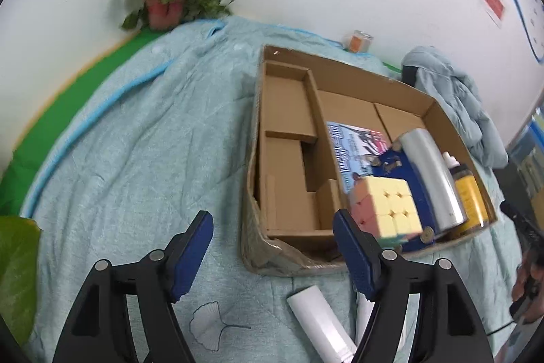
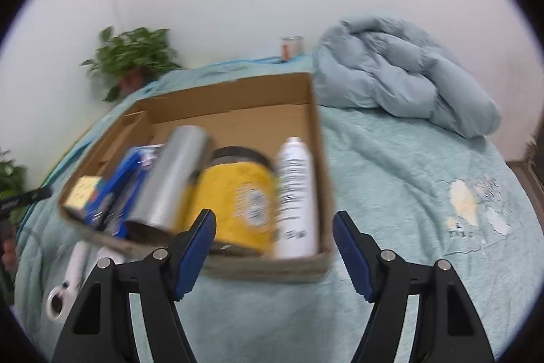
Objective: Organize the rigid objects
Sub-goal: 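Move the right tool back to the white handheld fan and grasp it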
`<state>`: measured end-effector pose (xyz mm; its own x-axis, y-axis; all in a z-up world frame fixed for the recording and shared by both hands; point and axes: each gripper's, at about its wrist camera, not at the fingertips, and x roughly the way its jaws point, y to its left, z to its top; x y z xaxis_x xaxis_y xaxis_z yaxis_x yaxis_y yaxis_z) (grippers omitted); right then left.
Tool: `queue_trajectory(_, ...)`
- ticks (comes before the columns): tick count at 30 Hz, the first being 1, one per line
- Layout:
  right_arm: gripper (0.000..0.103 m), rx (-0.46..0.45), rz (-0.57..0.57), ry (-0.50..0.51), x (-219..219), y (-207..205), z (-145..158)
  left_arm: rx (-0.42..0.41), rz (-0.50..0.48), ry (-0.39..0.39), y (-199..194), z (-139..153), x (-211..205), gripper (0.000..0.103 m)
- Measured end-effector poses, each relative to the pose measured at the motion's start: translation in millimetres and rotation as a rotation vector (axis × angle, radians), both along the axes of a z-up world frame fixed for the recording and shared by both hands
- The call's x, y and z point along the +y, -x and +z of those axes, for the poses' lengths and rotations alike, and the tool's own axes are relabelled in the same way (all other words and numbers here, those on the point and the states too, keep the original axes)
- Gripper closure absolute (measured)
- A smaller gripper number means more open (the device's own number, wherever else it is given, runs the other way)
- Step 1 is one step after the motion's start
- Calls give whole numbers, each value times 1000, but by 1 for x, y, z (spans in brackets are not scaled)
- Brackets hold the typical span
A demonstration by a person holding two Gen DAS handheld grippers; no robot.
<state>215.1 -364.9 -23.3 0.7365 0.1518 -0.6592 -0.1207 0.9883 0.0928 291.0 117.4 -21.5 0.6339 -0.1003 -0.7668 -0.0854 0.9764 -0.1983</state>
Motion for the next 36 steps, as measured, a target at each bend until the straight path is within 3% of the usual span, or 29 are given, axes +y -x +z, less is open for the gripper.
queue_trajectory(2, 47, 31, -51, 18, -10, -16, -4, 24, 50, 15, -8, -8, 9, 44)
queue_trajectory(4, 66, 72, -108, 38, -17, -27, -13, 45, 43, 22, -15, -16, 10, 55)
queue_trajectory(7, 88, 147, -138, 52, -20, -37, -34, 85, 8, 44, -23, -32, 5, 85)
queue_trajectory(8, 94, 160, -126, 41, -19, -36, -38, 84, 7, 47, -22, -33, 4, 87)
queue_trajectory(13, 97, 136, -133, 119, -1, -22, -32, 94, 15, -18, -17, -31, -4, 97)
queue_trajectory(16, 97, 141, -126, 118, -2, -12, -27, 82, 0, -26, -11, -24, -3, 98)
queue_trajectory(17, 96, 137, -126, 116, -1, -7, -26, 74, -2, -25, -9, -22, -2, 93)
queue_trajectory(18, 93, 132, -130, 113, 0, -3, -24, 61, 2, -18, -6, -19, 0, 92)
queue_trajectory(19, 92, 122, -136, 115, 1, 0, -20, 56, -1, -8, -1, -14, 1, 83)
queue_trajectory(20, 86, 90, -139, 133, 8, 7, -15, 49, -28, 22, 6, -8, 0, 57)
queue_trajectory(21, 58, 19, -118, 178, 19, 20, -2, 29, -64, 60, 16, -1, -1, 37)
queue_trajectory(22, 20, -56, -82, 209, 31, 37, 10, -4, -76, 79, 28, 5, -3, 5)
queue_trajectory(23, 8, -111, -38, 192, 40, 50, 18, -45, -75, 90, 41, 11, -5, 1)
queue_trajectory(25, 3, -166, 132, 39, 61, 82, 31, -52, -114, 123, 59, 11, -12, 1)
queue_trajectory(29, 3, 4, 411, -229, 118, 108, 7, 80, -142, 270, 67, -22, -17, 1)
queue_trajectory(32, 4, 103, 514, -237, 162, 120, -17, 178, -116, 399, 67, -53, -16, 10)
queue_trajectory(36, 7, 115, 615, -176, 211, 138, -33, 195, -128, 416, 67, -68, -25, 18)
